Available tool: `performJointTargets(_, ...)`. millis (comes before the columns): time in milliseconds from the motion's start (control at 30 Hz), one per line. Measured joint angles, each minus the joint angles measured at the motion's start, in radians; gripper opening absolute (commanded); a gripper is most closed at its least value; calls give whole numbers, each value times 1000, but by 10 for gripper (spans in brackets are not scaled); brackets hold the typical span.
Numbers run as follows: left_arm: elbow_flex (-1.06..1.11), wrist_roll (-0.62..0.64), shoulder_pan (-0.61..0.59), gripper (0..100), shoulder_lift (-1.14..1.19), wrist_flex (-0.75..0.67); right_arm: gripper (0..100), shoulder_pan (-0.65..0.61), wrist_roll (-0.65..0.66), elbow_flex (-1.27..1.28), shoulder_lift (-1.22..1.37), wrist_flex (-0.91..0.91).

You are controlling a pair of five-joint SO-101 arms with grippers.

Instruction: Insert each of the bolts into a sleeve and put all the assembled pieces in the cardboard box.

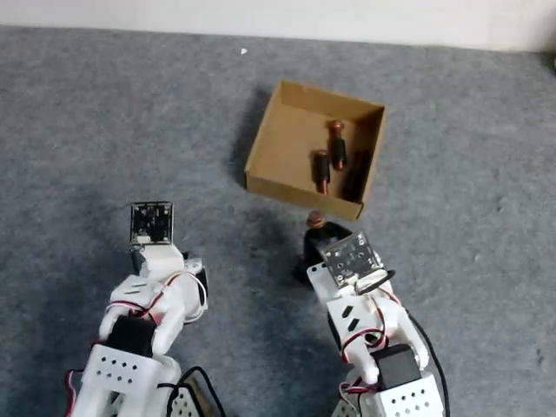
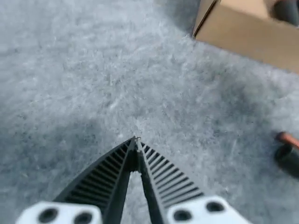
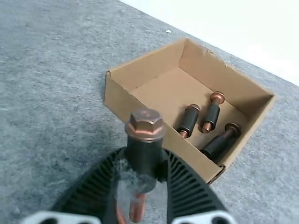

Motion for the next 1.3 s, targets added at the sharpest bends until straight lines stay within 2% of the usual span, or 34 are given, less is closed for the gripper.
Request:
performJointTargets(233, 57, 0, 0, 5, 0, -115, 5, 5, 0, -2, 0, 72)
performJointTargets(700, 72, 0, 0, 5, 0, -130, 5, 5, 0, -98, 8, 74)
performJointTargets(833, 72, 0, 0, 5, 0, -130, 5, 5, 0, -219, 143, 72)
performJointTargets(967, 72, 0, 0, 5, 0, -130, 5, 25, 0, -353, 370, -38)
performJointTargets(1300, 72, 0, 0, 5, 0, -130, 5, 173, 0, -605, 1046, -502)
